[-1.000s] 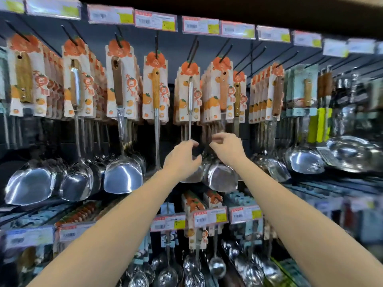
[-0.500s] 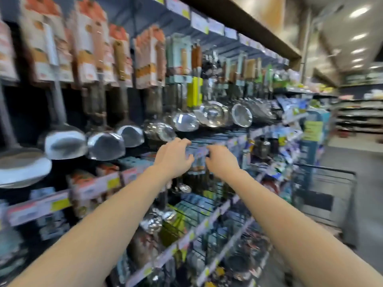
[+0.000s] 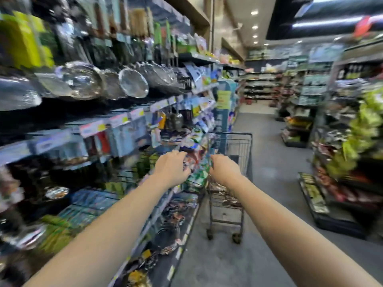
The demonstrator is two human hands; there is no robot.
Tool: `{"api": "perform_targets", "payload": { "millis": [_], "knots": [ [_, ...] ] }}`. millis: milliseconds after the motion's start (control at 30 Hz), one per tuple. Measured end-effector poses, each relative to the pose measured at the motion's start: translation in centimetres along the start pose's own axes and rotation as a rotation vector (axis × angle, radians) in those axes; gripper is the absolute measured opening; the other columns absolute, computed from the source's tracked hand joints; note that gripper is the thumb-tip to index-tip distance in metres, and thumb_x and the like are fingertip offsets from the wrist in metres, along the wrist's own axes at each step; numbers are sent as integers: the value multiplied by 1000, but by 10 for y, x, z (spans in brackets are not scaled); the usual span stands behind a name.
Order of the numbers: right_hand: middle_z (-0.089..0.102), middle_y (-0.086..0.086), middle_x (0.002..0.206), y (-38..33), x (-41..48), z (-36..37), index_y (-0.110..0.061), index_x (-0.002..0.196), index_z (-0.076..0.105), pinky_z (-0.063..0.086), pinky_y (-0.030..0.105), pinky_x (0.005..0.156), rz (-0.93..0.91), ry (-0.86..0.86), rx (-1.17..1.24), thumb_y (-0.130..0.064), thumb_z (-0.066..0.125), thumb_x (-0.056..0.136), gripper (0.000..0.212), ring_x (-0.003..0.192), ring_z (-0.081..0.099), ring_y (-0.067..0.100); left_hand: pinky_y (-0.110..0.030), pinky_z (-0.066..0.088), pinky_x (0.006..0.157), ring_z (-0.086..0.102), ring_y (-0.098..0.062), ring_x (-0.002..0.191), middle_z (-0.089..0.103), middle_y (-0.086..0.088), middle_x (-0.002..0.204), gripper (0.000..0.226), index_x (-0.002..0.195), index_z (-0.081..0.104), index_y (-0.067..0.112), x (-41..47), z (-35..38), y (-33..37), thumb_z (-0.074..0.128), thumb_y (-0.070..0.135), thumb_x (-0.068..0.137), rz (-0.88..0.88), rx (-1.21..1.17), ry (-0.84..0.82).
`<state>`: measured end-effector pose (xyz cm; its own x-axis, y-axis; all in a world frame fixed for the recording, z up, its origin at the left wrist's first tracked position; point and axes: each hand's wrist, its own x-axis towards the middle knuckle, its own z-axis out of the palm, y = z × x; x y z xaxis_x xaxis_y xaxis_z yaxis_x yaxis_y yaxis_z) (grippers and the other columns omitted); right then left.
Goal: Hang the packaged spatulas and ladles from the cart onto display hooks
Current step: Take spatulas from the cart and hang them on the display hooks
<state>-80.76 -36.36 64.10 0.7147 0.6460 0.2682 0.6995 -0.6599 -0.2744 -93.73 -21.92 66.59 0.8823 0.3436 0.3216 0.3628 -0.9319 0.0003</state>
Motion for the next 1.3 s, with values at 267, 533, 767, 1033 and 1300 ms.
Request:
{"api": "perform_targets", "payload": {
  "millis": [267, 533, 767, 1033, 1300],
  "knots": [
    [61, 14, 137, 142, 54, 33, -9, 138, 57, 54, 46, 99, 131, -88, -55, -28, 53, 99, 44, 123, 60, 34, -39, 54, 84, 63, -27, 107, 63, -7, 125, 48, 134, 56, 16, 118, 91, 81, 50, 49, 99, 64, -52, -105],
    [65, 11, 128, 240, 135, 99, -12, 133, 60, 56, 42, 88, 239, -175, -41, -17, 52, 94, 40, 113, 64, 33, -42, 47, 106, 55, -30, 130, 57, -9, 143, 59, 149, 48, 16, 228, 199, 115, 52, 44, 97, 117, -99, -178],
    [69, 13, 113, 305, 259, 177, -11, 118, 60, 52, 37, 69, 305, -263, -61, -15, 49, 93, 28, 96, 67, 34, -43, 49, 104, 58, -30, 123, 60, -10, 137, 55, 143, 52, 14, 361, 305, 106, 50, 45, 97, 135, -117, -259],
    [68, 10, 112, 363, 368, 254, -8, 124, 59, 59, 43, 79, 388, -375, -37, -24, 49, 97, 33, 96, 67, 33, -42, 51, 97, 60, -30, 117, 62, -11, 128, 50, 137, 54, 12, 481, 390, 92, 48, 43, 99, 131, -152, -387],
    [71, 11, 110, 449, 455, 339, -14, 123, 61, 61, 46, 85, 452, -510, 30, -22, 54, 95, 30, 95, 68, 31, -44, 53, 96, 60, -33, 120, 59, -13, 134, 54, 141, 52, 15, 571, 507, 85, 50, 49, 99, -26, -181, -580]
  ]
}}
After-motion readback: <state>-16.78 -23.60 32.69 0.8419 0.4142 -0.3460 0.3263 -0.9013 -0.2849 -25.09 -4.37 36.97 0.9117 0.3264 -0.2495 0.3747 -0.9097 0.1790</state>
